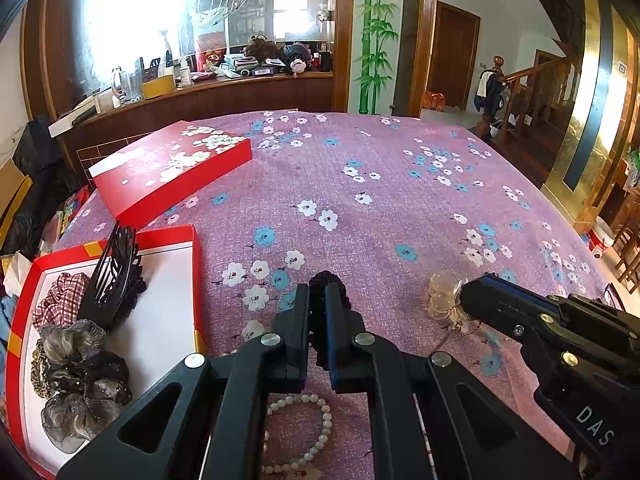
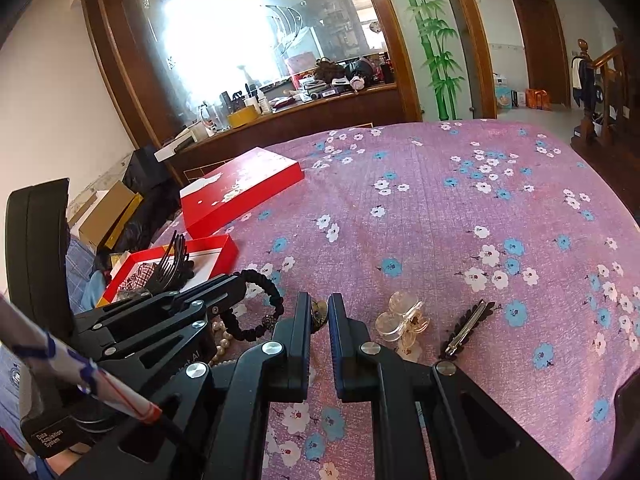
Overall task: Organize jewelry
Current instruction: 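Lift the black scrunchie with the left tool while the right tool lifts the gold earrings, then open both tools over the red box to drop the black scrunchie and gold earrings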
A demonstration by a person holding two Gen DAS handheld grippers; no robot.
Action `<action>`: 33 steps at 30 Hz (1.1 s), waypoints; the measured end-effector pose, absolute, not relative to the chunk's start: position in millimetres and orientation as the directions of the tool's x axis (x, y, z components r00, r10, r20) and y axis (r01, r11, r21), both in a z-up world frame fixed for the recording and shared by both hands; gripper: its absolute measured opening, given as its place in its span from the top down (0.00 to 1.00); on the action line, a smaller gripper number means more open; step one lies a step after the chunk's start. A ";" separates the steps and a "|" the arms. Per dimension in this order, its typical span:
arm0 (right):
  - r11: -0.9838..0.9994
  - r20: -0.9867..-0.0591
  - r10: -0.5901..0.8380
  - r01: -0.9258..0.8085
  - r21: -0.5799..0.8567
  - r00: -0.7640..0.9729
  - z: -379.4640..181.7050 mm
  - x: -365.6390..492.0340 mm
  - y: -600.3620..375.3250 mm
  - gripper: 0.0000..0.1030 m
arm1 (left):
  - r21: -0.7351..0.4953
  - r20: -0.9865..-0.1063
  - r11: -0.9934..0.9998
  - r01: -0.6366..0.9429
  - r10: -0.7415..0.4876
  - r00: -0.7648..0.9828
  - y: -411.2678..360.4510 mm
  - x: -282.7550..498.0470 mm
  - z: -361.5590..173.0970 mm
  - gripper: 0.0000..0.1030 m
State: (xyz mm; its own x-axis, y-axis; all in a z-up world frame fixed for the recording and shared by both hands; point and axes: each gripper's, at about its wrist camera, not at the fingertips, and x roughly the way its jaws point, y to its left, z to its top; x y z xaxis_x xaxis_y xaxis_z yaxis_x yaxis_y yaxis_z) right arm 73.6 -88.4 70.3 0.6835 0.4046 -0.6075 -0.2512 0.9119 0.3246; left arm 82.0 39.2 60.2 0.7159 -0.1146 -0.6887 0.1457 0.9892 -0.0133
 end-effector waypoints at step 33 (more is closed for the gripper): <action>0.859 -0.602 0.509 -0.413 0.304 0.615 108.4 36.5 28.1 0.91 | -0.145 -0.668 0.979 -0.142 0.009 0.744 257.0 -20.8 93.7 0.93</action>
State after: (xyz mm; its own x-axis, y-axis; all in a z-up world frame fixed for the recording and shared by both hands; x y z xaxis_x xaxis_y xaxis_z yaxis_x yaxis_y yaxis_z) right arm 36.5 28.1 108.4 0.6151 0.5091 -0.6020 -0.4129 0.8585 0.3041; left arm -20.8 257.0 93.7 0.7437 0.0092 -0.6684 -0.1423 0.9792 -0.1448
